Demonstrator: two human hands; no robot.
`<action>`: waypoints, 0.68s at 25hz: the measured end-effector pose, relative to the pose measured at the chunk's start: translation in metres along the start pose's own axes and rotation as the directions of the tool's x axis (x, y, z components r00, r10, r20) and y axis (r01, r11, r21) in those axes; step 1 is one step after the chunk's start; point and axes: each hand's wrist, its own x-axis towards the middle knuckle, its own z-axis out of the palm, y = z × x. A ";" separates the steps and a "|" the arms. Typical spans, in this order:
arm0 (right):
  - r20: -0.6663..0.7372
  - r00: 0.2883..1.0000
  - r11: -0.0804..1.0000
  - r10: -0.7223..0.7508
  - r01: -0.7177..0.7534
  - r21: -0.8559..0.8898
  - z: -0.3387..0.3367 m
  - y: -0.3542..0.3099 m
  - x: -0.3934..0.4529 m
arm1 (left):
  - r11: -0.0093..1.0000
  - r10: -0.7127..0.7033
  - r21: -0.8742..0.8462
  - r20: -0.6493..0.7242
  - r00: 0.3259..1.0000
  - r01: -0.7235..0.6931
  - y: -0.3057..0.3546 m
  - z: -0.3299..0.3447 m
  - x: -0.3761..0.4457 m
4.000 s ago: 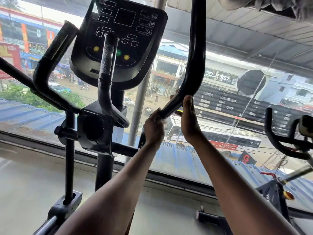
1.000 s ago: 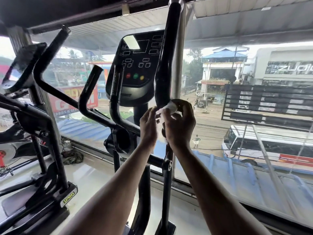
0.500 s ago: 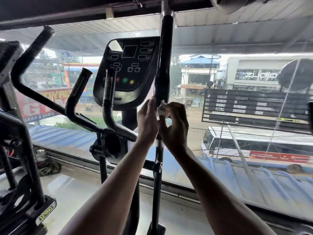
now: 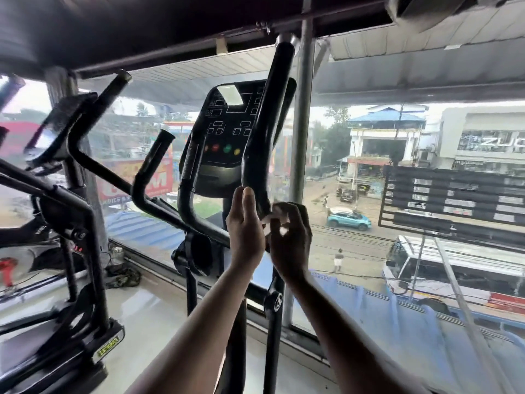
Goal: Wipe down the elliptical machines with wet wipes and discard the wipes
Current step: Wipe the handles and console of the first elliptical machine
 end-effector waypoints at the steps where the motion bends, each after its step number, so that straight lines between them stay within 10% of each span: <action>1: -0.002 1.000 0.998 0.019 -0.019 0.055 0.003 -0.005 0.004 | 1.000 -0.025 -0.017 -0.009 1.000 0.025 -0.002 0.001 0.001; 13: 0.234 0.971 0.991 0.045 -0.073 0.113 0.007 0.047 -0.032 | 0.932 -0.363 -0.003 -0.036 0.931 0.363 -0.022 -0.005 -0.010; 17: 0.267 0.919 0.948 0.291 -0.314 0.046 0.006 0.048 -0.029 | 0.915 -0.402 -0.020 -0.069 0.913 0.402 -0.029 -0.005 -0.009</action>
